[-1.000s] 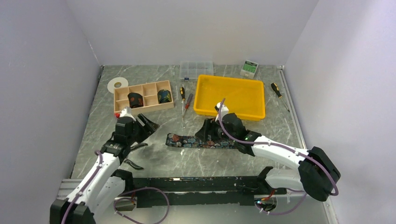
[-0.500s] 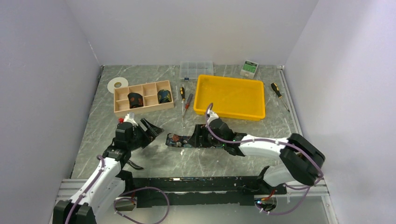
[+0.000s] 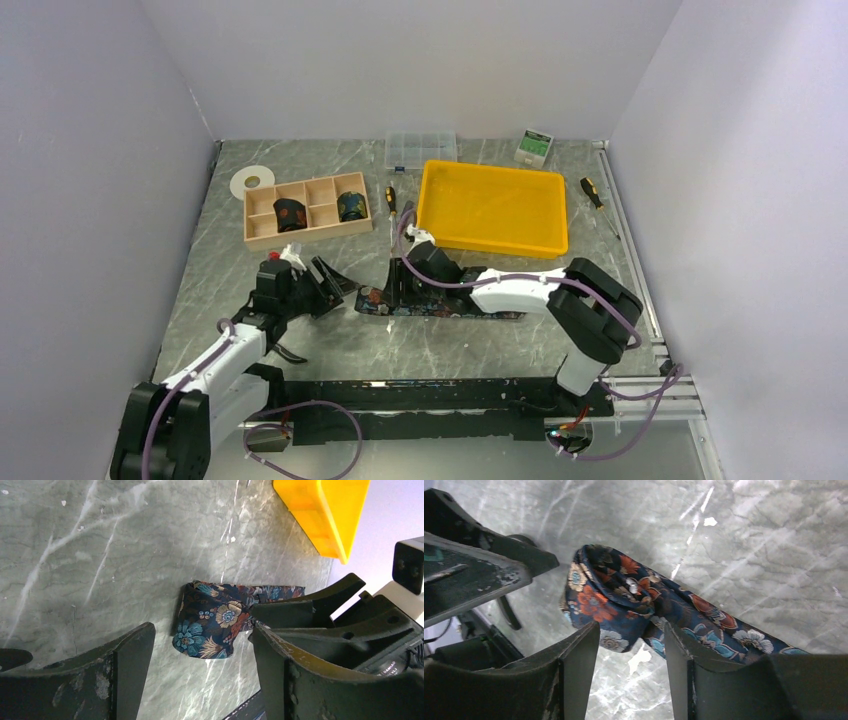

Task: Roll the ties
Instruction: Roll the tie at the center of the board.

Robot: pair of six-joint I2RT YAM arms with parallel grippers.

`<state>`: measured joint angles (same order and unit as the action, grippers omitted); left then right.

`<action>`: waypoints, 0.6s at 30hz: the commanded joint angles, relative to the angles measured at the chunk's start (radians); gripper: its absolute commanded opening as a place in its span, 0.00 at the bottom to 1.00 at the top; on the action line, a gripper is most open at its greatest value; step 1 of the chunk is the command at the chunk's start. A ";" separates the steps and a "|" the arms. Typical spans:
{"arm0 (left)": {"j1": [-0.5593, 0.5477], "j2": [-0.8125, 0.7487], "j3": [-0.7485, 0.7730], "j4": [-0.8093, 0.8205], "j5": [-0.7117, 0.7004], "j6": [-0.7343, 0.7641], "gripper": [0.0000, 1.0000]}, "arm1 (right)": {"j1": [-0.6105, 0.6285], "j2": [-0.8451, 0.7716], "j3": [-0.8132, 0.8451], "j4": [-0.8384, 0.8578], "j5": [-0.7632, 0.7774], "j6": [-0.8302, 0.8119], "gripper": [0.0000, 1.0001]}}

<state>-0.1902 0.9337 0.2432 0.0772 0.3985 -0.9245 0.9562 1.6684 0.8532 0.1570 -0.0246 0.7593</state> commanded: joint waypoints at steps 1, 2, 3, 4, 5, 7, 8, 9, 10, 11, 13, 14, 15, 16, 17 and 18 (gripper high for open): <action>0.005 0.023 -0.022 0.098 0.053 0.028 0.76 | -0.002 0.019 0.041 -0.044 0.046 -0.027 0.52; 0.005 0.031 -0.024 0.106 0.057 0.029 0.75 | -0.002 0.025 0.042 -0.048 0.047 -0.029 0.51; 0.005 0.038 -0.026 0.111 0.069 0.032 0.75 | -0.002 0.030 0.041 -0.049 0.047 -0.031 0.50; 0.005 0.046 -0.024 0.117 0.075 0.036 0.75 | -0.002 0.034 0.037 -0.047 0.047 -0.031 0.49; 0.005 0.054 -0.025 0.124 0.084 0.041 0.74 | -0.002 0.037 0.032 -0.045 0.049 -0.029 0.48; 0.005 0.067 -0.029 0.139 0.095 0.044 0.74 | -0.004 0.043 0.026 -0.045 0.050 -0.029 0.47; 0.005 0.072 -0.032 0.150 0.102 0.042 0.73 | -0.006 0.046 0.022 -0.043 0.050 -0.029 0.46; 0.005 0.078 -0.036 0.167 0.109 0.042 0.73 | -0.008 0.048 0.017 -0.042 0.049 -0.028 0.46; 0.005 0.083 -0.039 0.177 0.115 0.042 0.73 | -0.011 0.051 0.013 -0.041 0.049 -0.027 0.45; 0.005 0.087 -0.040 0.185 0.118 0.042 0.73 | -0.014 0.051 0.009 -0.040 0.046 -0.028 0.45; 0.005 0.099 -0.042 0.204 0.128 0.042 0.73 | -0.021 0.053 0.002 -0.040 0.043 -0.028 0.44; 0.005 0.104 -0.043 0.217 0.134 0.040 0.73 | -0.025 0.052 -0.002 -0.037 0.041 -0.028 0.44; 0.003 0.112 -0.046 0.237 0.143 0.039 0.72 | -0.027 0.051 -0.007 -0.035 0.040 -0.028 0.44; 0.002 0.126 -0.047 0.260 0.153 0.037 0.72 | -0.031 0.049 -0.014 -0.032 0.037 -0.029 0.43; -0.001 0.137 -0.047 0.277 0.161 0.036 0.72 | -0.035 0.047 -0.018 -0.029 0.032 -0.029 0.43; -0.006 0.152 -0.045 0.290 0.167 0.036 0.72 | -0.037 0.046 -0.025 -0.024 0.029 -0.030 0.43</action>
<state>-0.1902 1.0489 0.2008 0.2520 0.5041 -0.9028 0.9340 1.7157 0.8509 0.1139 -0.0006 0.7433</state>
